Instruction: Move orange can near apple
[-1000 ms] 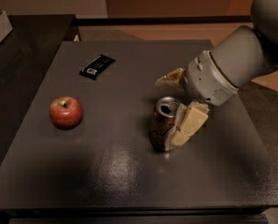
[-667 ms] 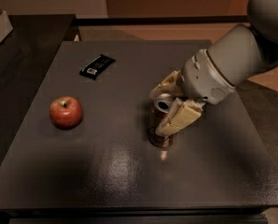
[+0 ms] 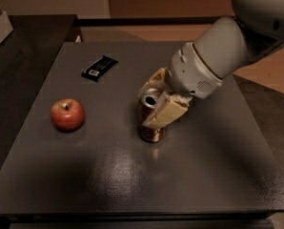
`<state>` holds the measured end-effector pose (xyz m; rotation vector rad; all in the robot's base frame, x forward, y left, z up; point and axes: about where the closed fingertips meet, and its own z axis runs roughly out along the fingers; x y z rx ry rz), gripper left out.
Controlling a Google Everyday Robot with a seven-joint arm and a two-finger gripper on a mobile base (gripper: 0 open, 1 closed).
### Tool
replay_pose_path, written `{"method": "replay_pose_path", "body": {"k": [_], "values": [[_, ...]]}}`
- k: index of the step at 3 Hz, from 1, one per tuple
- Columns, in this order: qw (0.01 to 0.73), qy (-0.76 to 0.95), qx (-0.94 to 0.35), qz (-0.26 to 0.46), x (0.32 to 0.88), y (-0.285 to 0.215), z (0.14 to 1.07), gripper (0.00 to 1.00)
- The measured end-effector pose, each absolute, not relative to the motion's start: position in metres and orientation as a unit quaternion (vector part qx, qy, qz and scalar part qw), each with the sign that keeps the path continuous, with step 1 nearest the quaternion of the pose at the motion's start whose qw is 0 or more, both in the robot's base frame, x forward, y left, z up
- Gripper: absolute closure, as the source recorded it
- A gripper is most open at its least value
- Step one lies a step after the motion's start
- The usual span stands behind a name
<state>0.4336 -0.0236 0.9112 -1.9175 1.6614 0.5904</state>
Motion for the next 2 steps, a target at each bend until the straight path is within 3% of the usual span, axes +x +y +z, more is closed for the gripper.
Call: {"method": "replay_pose_path", "body": {"k": [1,2], "values": [[0.265,0.600,-0.718,0.231,0.439,0.010,0.916,1.00],[0.264,0.590,-0.723,0.245,0.448,0.044,0.918,1.00]]}}
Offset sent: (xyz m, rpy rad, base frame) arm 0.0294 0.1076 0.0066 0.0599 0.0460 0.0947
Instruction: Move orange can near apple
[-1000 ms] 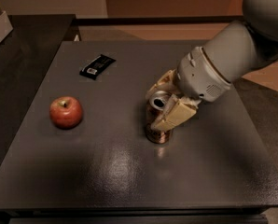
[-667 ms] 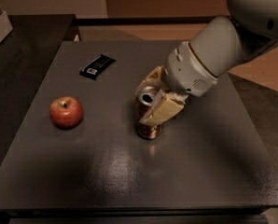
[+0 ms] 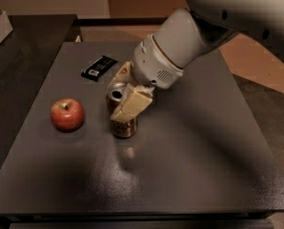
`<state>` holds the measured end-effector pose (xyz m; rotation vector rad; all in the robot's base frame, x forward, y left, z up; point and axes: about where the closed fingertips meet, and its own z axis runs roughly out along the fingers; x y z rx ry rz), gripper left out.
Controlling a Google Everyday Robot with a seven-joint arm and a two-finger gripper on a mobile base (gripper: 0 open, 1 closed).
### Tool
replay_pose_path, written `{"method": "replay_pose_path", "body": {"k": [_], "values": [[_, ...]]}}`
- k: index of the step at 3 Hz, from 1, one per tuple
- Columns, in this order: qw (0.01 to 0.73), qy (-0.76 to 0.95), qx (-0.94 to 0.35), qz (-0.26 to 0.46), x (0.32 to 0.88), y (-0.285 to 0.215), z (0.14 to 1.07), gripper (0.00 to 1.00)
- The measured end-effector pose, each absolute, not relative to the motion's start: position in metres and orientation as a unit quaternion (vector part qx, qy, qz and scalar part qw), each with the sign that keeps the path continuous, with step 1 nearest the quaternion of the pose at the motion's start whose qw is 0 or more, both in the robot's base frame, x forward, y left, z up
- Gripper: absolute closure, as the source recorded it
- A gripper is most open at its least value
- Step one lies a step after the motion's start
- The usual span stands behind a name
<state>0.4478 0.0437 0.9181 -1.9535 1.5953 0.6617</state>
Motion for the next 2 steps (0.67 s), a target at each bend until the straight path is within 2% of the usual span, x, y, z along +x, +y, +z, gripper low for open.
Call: {"method": "replay_pose_path", "body": {"k": [2], "values": [[0.260,0.576,-0.727,0.269,0.469,0.089,0.916,1.00]]}}
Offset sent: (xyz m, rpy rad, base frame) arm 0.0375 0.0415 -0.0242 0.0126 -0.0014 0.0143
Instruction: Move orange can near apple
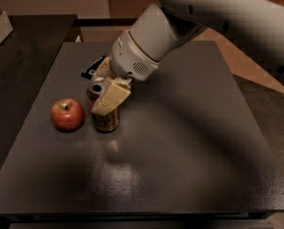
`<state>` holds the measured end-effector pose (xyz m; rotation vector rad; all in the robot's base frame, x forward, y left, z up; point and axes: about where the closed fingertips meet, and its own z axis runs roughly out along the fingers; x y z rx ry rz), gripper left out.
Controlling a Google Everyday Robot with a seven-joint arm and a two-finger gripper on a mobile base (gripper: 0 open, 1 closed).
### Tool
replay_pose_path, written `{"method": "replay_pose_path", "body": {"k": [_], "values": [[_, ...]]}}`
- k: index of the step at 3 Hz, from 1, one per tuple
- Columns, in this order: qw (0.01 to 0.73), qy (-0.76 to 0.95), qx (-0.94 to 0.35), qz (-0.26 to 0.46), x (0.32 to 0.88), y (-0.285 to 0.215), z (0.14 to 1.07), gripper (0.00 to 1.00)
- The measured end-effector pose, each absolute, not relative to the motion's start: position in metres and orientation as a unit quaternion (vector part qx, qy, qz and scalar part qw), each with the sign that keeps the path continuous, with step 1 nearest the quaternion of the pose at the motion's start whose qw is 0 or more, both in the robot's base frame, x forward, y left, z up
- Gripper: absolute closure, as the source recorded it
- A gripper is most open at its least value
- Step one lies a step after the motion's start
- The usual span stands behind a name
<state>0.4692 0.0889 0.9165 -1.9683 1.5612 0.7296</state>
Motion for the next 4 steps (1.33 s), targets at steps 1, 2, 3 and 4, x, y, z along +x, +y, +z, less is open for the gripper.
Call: {"method": "replay_pose_path", "body": {"k": [1,2,3,4], "values": [[0.263,0.578,-0.727,0.262,0.4735,0.0890,0.9098,0.84],[0.262,0.576,-0.728,0.262,0.4720,0.0903,0.9106,0.60],[0.262,0.575,-0.730,0.261,0.4707,0.0916,0.9113,0.38],[0.262,0.574,-0.731,0.261,0.4693,0.0930,0.9121,0.15]]}}
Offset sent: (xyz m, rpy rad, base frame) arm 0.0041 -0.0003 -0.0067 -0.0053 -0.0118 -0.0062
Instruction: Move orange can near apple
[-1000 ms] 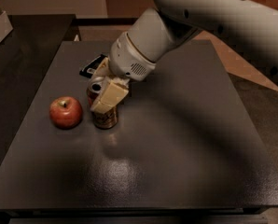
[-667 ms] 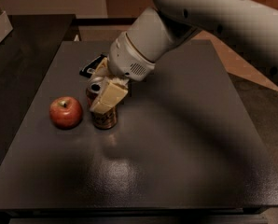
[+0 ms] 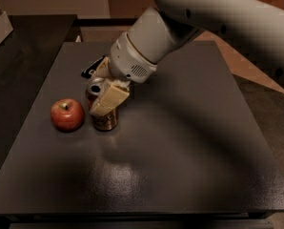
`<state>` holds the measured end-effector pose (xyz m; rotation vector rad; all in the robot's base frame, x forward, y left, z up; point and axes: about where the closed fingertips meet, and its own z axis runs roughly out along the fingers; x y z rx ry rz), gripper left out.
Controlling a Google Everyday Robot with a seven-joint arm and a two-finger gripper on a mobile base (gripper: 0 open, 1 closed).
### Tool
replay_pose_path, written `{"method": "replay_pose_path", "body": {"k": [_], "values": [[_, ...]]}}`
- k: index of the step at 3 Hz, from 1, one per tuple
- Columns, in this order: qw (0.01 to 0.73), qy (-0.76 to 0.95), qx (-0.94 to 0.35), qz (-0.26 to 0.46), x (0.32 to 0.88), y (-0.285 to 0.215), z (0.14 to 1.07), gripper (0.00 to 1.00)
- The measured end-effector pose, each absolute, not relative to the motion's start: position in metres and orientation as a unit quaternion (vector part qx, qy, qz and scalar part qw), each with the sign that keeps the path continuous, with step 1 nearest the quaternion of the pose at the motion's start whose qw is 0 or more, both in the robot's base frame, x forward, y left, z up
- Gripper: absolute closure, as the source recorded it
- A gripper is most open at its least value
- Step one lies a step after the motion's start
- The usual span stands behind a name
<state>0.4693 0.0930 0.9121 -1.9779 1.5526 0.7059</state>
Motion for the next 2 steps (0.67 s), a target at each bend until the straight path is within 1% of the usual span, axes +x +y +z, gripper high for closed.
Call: {"method": "replay_pose_path", "body": {"k": [1,2], "values": [[0.262,0.572,-0.732,0.260,0.4679,0.0943,0.9128,0.00],[0.262,0.572,-0.732,0.260,0.4679,0.0943,0.9128,0.00]]}}
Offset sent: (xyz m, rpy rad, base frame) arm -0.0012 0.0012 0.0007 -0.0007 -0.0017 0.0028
